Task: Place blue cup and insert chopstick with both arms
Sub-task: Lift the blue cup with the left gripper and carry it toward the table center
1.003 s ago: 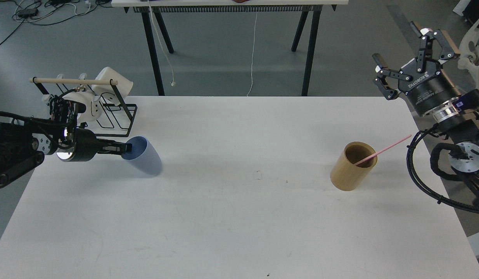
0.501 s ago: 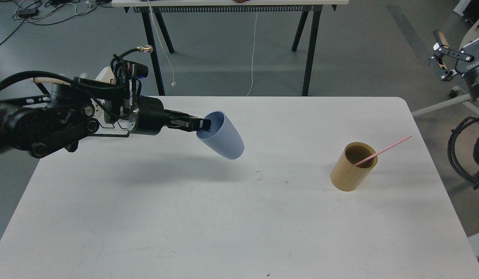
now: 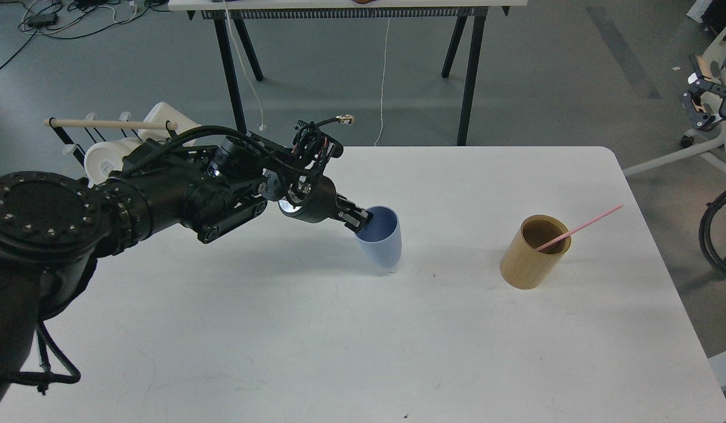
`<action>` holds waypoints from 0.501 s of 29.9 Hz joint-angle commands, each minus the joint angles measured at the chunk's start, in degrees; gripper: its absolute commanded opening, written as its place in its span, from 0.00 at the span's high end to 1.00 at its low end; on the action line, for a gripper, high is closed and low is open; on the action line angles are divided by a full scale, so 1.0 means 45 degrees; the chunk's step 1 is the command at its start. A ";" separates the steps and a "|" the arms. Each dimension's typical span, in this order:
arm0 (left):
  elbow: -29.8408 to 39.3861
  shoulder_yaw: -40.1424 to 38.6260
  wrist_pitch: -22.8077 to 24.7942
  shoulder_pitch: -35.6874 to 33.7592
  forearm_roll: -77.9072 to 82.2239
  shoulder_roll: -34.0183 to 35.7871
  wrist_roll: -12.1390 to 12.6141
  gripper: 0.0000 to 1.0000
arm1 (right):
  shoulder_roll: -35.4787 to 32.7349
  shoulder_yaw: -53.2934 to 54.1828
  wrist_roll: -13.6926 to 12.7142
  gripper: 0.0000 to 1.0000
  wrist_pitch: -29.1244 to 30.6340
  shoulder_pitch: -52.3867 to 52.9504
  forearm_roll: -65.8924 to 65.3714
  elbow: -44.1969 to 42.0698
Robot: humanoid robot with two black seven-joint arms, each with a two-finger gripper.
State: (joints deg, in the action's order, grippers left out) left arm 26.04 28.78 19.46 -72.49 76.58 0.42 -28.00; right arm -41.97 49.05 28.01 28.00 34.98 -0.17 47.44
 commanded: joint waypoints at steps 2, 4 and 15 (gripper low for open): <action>-0.0279 0.0244 -0.0086 0.0112 -0.0026 -0.0093 0.0000 1.00 | 0.0011 -0.0001 -0.0002 0.06 0.0000 0.0000 -0.0001 -0.0016; -0.0279 0.0264 -0.0086 0.0190 -0.0006 -0.0093 0.0000 1.00 | 0.0011 -0.0001 -0.0002 0.06 0.0000 0.0019 -0.0001 -0.0016; -0.0181 0.0225 -0.0086 0.0464 -0.0065 -0.0093 0.0000 0.89 | 0.0050 -0.0021 -0.0002 0.06 0.0000 0.0019 -0.0021 -0.0094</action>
State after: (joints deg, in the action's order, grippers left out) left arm 25.19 29.88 19.01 -70.71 76.54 0.00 -28.00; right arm -41.76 48.93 28.01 28.00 34.98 -0.18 47.04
